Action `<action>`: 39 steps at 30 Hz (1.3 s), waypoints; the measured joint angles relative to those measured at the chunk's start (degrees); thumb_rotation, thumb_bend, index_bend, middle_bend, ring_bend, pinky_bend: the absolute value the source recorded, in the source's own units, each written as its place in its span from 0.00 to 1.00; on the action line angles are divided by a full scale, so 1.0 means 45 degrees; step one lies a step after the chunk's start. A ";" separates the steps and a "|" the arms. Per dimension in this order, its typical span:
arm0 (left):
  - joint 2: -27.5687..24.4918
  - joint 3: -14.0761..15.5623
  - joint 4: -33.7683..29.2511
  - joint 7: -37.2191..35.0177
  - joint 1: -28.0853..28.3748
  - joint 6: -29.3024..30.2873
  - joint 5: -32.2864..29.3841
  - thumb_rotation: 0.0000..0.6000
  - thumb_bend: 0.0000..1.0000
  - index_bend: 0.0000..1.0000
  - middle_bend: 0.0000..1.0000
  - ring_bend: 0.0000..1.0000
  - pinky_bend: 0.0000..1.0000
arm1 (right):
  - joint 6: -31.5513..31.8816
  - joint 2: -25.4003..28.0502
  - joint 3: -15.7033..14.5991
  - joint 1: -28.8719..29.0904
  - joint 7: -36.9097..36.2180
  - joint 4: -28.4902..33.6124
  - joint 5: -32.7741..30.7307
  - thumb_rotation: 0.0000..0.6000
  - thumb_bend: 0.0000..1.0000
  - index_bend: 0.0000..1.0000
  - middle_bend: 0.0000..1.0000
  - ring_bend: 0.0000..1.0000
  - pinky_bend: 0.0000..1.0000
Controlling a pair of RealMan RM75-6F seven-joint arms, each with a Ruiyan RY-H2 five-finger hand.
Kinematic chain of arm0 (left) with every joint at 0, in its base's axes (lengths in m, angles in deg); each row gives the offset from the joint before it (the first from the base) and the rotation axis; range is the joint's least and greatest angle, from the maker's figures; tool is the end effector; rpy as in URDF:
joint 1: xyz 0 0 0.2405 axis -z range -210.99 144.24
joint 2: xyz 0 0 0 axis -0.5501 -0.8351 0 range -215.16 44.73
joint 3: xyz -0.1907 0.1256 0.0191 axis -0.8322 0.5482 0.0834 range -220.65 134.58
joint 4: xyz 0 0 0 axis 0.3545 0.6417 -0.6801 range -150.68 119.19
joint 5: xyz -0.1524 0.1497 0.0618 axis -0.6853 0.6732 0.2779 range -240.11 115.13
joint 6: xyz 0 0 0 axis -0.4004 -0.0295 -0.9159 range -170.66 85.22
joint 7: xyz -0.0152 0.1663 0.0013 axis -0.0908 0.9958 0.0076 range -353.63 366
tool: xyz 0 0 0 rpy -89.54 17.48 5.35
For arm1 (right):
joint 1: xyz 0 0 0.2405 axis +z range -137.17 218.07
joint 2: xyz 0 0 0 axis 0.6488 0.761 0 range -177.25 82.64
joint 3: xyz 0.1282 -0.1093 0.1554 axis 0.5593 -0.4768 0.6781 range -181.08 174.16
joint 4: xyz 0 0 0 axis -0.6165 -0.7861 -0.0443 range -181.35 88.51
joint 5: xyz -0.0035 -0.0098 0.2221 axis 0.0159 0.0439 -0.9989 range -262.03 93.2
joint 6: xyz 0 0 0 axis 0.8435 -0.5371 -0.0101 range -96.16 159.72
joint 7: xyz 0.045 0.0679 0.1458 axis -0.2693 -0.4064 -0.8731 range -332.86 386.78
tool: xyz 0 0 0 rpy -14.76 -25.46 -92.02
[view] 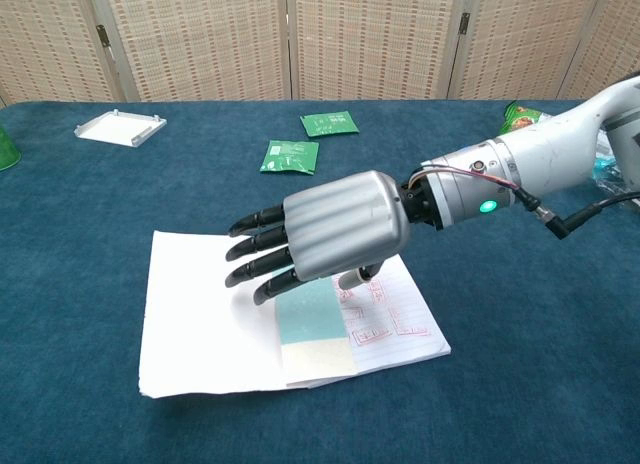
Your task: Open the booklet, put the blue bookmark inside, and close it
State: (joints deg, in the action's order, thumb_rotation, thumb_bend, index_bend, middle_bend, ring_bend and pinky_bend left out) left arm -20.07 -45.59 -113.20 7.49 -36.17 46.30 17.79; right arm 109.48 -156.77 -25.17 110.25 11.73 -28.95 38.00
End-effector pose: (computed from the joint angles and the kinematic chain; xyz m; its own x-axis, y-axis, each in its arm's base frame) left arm -0.3072 0.1597 0.1371 0.3183 -0.0080 0.9480 0.9275 0.2092 -0.3096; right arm -0.0588 -0.3583 -0.0980 0.6630 0.5386 0.5199 0.4425 -0.8422 0.3081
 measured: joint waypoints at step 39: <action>-0.0098 -0.0049 -0.0328 0.0138 0.0077 0.0118 0.0318 1.00 0.34 0.14 0.17 0.14 0.23 | -0.1412 0.3867 0.0390 -0.0754 0.0759 0.8806 -0.1375 1.00 0.79 0.34 0.11 0.00 0.00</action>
State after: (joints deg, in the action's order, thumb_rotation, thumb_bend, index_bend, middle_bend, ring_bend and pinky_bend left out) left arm -20.51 -45.81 -114.68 8.11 -35.82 46.83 19.23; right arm 103.13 -139.37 -23.42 106.86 15.14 10.68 31.81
